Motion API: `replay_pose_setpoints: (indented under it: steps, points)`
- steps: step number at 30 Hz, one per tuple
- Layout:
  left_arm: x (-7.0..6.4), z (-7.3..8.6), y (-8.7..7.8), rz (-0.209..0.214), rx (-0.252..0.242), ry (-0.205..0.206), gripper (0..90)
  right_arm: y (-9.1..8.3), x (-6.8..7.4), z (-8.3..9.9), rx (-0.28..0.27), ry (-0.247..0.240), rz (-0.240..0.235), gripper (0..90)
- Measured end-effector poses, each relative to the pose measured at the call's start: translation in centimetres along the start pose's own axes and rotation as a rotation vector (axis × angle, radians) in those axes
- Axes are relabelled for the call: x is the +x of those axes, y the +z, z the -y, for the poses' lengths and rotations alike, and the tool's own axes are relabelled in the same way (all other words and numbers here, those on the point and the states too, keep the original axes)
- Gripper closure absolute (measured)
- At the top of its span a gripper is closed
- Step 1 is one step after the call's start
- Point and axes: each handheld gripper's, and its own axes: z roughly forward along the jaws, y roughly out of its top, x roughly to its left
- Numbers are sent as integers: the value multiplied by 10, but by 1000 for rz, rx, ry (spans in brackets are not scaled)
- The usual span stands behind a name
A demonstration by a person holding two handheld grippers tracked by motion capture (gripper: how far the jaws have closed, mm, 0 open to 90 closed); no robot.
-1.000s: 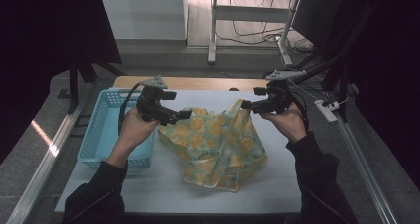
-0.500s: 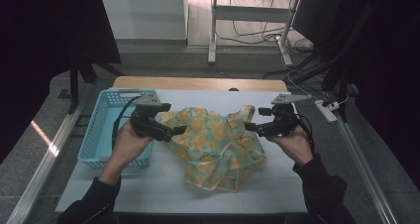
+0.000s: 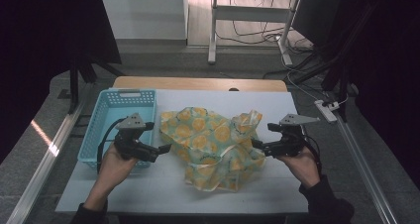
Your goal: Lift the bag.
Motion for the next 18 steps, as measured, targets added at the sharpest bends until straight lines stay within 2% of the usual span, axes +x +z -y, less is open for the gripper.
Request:
replay_pose_setpoints:
  steps: [7,11,18]
  points:
    - [-6,27,-14,-32,0,-28,0,-7,13,22,-13,-11,23,24]
    - [-12,45,-21,-69,9,-26,0,-10,20,34,-9,-23,30,15]
    - [-20,77,-36,-108,-2,-72,0,-19,27,56,-12,-21,68,5]
